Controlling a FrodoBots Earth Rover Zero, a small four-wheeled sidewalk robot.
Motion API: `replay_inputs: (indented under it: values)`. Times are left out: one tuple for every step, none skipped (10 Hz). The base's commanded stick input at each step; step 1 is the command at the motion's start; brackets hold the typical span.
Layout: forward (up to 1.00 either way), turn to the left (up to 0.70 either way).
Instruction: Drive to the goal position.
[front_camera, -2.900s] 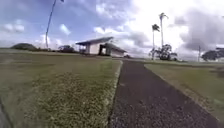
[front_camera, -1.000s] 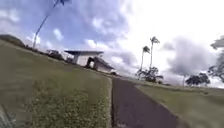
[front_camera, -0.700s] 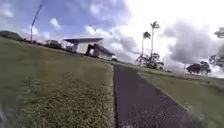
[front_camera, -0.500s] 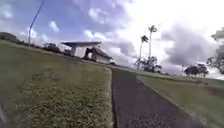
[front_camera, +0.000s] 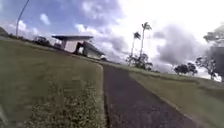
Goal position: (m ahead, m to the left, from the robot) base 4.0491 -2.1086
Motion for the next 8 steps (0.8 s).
replay_inputs:
  values:
    - [0.85, -0.34]
    - [0.85, -0.34]
    - [0.85, -0.34]
    - [0.85, -0.34]
    - [0.85, -0.34]
    - [0.85, -0.34]
    - [0.85, -0.34]
    - [0.85, -0.34]
